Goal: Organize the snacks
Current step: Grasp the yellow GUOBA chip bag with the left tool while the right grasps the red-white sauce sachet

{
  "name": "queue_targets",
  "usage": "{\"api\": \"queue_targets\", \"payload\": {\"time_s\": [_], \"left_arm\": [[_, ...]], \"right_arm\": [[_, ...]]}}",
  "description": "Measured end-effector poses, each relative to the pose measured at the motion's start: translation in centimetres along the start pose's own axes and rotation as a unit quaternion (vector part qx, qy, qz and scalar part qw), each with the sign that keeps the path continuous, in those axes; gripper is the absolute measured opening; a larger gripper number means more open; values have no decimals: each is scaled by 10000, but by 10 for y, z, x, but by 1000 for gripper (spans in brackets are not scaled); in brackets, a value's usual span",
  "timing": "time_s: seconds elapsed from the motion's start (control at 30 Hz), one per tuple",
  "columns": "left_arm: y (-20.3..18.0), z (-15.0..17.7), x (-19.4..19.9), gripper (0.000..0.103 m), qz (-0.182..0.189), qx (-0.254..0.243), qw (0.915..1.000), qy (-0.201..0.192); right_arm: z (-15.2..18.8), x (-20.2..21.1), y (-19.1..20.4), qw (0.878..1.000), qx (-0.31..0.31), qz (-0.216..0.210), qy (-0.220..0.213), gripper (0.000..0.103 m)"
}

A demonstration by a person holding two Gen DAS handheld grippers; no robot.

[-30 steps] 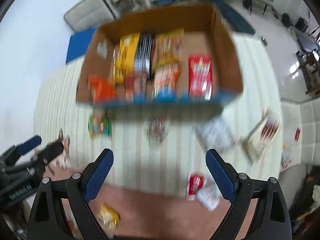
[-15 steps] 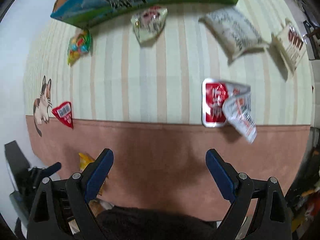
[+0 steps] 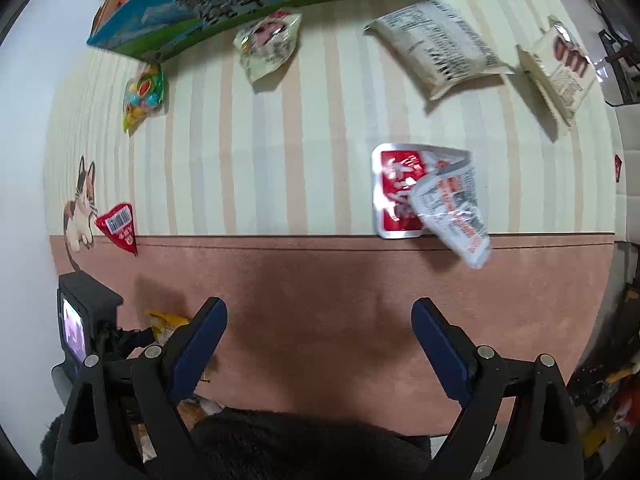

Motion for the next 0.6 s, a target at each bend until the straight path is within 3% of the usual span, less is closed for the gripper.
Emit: {"api": "queue_targets", "payload": {"time_s": [0.3,0.6], "left_arm": [[-46,-58,59,48,483,244,9973,-501],[-107,-105,86,48,632,62,9956,-684]], "right_arm": [[-28,33,-62,9967,-705,9,-393,96],[-45,-8,-92,9971,-741,81,178,96]]}}
Point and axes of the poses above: each gripper's, at about its wrist camera, not at the fingertips, and x roughly against the way its jaws point, y to its left, z to its underside, the point moved 8 cm from there along -x, roughly the way its jaws point, and after that the axes turned 9 degrees about x, right-handed, at the moved point
